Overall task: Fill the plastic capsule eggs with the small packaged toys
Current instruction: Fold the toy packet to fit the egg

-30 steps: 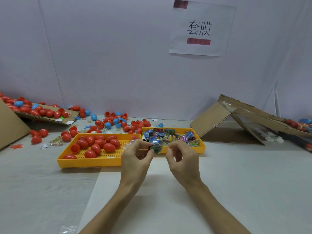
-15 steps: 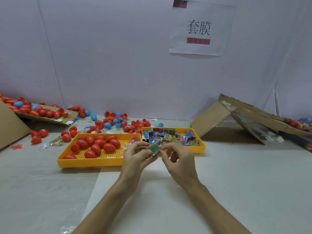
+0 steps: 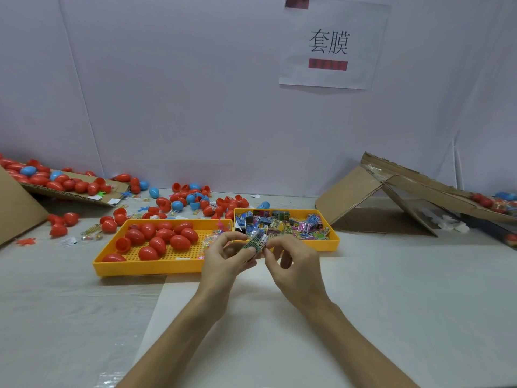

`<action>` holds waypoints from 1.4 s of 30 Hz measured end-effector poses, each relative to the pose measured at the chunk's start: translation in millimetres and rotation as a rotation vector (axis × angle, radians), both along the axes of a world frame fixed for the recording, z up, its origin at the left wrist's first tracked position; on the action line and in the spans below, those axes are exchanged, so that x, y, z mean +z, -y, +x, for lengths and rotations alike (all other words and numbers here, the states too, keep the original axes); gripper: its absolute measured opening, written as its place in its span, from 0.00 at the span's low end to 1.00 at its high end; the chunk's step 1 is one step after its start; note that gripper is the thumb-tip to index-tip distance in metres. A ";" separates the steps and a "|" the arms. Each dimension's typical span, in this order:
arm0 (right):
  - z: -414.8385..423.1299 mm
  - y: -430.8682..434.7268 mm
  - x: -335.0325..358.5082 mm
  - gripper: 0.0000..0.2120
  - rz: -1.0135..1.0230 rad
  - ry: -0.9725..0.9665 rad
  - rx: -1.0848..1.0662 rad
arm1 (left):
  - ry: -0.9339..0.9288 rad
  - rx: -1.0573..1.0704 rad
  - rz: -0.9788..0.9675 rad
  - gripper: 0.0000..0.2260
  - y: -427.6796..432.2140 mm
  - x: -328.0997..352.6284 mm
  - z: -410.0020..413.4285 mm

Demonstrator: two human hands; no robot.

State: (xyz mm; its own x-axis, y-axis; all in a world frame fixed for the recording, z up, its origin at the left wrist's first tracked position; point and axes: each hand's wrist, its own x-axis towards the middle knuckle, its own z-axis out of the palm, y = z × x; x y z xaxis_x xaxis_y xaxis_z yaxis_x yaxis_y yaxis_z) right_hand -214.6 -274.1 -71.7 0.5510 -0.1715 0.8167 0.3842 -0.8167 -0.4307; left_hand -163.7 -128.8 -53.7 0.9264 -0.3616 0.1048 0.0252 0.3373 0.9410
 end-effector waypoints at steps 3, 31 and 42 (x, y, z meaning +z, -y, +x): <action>-0.2 -1.4 -0.6 0.05 -0.002 0.022 0.001 | -0.007 -0.005 -0.012 0.10 -0.3 -0.3 0.8; -6.8 -15.5 -3.4 0.04 -0.119 0.185 -0.083 | -0.006 0.031 -0.060 0.13 4.9 -0.2 -6.6; -5.1 -9.2 0.9 0.04 0.074 0.127 -0.008 | 0.205 0.109 0.088 0.12 1.5 0.8 -1.4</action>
